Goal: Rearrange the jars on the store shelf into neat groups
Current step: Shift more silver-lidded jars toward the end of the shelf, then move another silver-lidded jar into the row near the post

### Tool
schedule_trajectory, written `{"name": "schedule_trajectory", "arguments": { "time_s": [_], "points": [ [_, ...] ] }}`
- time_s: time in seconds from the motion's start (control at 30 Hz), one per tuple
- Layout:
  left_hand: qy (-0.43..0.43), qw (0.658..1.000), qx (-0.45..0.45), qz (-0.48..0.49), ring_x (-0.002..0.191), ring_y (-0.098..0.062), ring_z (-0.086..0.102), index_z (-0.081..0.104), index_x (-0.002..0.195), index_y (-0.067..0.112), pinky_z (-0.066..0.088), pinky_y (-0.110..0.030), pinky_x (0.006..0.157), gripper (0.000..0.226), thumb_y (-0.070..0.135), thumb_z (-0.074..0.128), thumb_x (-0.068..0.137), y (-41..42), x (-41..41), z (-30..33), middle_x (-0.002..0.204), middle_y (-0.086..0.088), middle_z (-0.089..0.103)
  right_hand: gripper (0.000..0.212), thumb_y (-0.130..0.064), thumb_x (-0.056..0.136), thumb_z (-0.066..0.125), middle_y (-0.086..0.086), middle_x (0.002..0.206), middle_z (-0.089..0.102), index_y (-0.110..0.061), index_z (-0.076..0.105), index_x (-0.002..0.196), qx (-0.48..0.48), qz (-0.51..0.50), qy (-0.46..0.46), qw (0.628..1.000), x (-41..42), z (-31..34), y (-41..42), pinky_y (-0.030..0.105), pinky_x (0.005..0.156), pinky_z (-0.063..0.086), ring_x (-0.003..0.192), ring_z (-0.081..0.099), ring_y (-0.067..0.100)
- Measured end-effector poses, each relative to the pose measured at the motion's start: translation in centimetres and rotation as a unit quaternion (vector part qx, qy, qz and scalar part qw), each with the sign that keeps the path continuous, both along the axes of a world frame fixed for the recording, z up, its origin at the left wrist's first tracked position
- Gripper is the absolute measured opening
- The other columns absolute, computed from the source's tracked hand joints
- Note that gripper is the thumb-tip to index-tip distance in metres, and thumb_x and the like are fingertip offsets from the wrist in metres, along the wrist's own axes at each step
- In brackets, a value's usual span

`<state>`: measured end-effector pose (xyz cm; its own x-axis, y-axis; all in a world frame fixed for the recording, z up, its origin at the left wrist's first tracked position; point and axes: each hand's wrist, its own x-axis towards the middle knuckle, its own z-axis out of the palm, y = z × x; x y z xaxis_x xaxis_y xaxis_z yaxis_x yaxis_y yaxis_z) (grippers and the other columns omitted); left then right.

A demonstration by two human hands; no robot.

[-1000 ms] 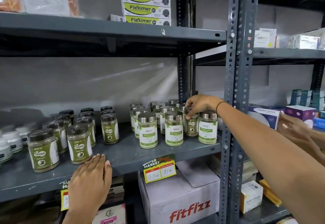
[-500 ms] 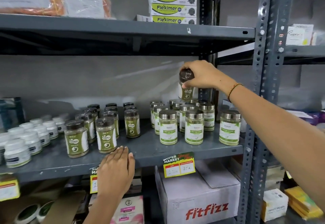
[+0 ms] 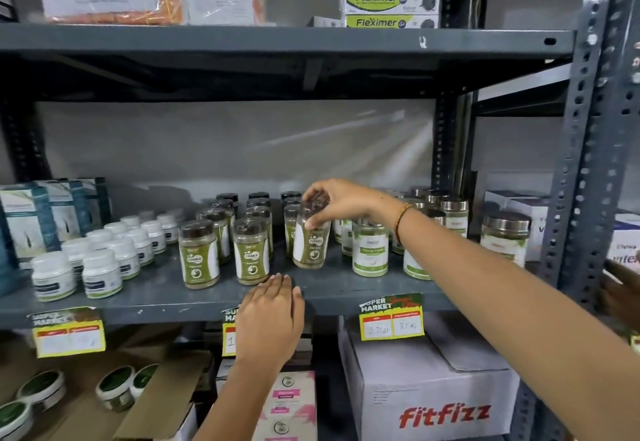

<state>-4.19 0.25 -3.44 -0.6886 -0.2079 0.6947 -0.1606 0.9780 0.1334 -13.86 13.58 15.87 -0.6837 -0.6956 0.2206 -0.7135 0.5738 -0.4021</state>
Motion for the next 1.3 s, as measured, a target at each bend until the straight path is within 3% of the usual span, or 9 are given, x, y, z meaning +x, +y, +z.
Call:
{"name": "schedule_trajectory", "arguments": {
  "time_s": [0.23,0.53,0.77,0.9,1.0,1.17,1.3],
  "points": [
    [-0.005,1.0,-0.007,0.0,0.107,-0.019,0.064,0.07,0.111,0.01,0.047,-0.036,0.096,0.047,0.038,0.035,0.094,-0.3,-0.3,-0.2,0.113,-0.007,0.07,0.062,-0.034,0.075,0.083,0.001,0.137,0.059,-0.019,0.06,0.13,0.03,0.001,-0.004,1.0,-1.7,-1.9,-2.1,0.038,0.106,0.043,0.125,0.054,0.021],
    [-0.009,1.0,-0.011,0.006,0.107,-0.018,0.064,0.07,0.111,0.011,0.047,-0.034,0.096,0.046,0.038,0.036,0.094,-0.3,-0.4,-0.2,0.113,-0.005,0.07,0.064,-0.033,0.072,0.086,0.0,0.136,0.06,-0.019,0.061,0.13,-0.011,0.001,-0.032,0.999,-2.3,-2.5,-3.5,0.029,0.098,0.041,0.126,0.053,0.019],
    [-0.017,1.0,-0.015,-0.004,0.107,-0.018,0.064,0.07,0.109,0.011,0.047,-0.034,0.096,0.047,0.038,0.035,0.094,-0.3,0.0,0.2,0.112,-0.006,0.071,0.075,-0.039,0.075,0.082,0.001,0.145,0.052,-0.021,0.05,0.14,-0.01,-0.016,-0.025,1.0,-0.7,-2.6,-2.6,0.036,0.108,0.041,0.132,0.05,0.021],
    [-0.028,0.999,-0.016,-0.005,0.108,-0.02,0.063,0.069,0.11,0.009,0.045,-0.034,0.097,0.048,0.037,0.034,0.095,-0.1,0.5,0.5,0.113,-0.008,0.07,0.07,-0.05,0.077,0.076,0.001,0.137,0.059,-0.022,0.053,0.136,-0.053,-0.041,0.024,0.997,0.7,-2.1,-0.9,0.037,0.104,0.045,0.124,0.056,0.021],
    [-0.031,0.999,-0.011,-0.008,0.107,-0.022,0.064,0.069,0.109,0.007,0.046,-0.035,0.096,0.048,0.036,0.034,0.095,0.2,0.8,0.9,0.112,-0.009,0.07,0.06,-0.048,0.084,0.071,0.001,0.133,0.06,-0.019,0.055,0.134,-0.088,-0.058,0.076,0.991,1.7,-1.4,1.5,0.035,0.101,0.047,0.121,0.058,0.02],
    [-0.036,0.999,-0.004,-0.013,0.109,-0.024,0.063,0.068,0.111,0.005,0.045,-0.036,0.097,0.05,0.036,0.032,0.095,0.4,0.9,0.9,0.114,-0.011,0.069,0.048,-0.05,0.084,0.067,-0.001,0.121,0.067,-0.022,0.065,0.123,-0.129,-0.162,0.155,0.966,1.1,0.4,8.3,0.028,0.092,0.048,0.11,0.063,0.016],
    [-0.037,0.999,-0.007,-0.019,0.109,-0.026,0.063,0.068,0.11,0.004,0.045,-0.038,0.096,0.052,0.036,0.031,0.094,0.2,0.6,0.7,0.113,-0.013,0.069,0.035,-0.048,0.08,0.064,0.01,0.115,0.068,-0.023,0.067,0.104,0.007,-0.302,0.178,0.937,-0.2,1.7,15.2,0.039,0.086,0.052,0.103,0.063,0.032]
  ]
}}
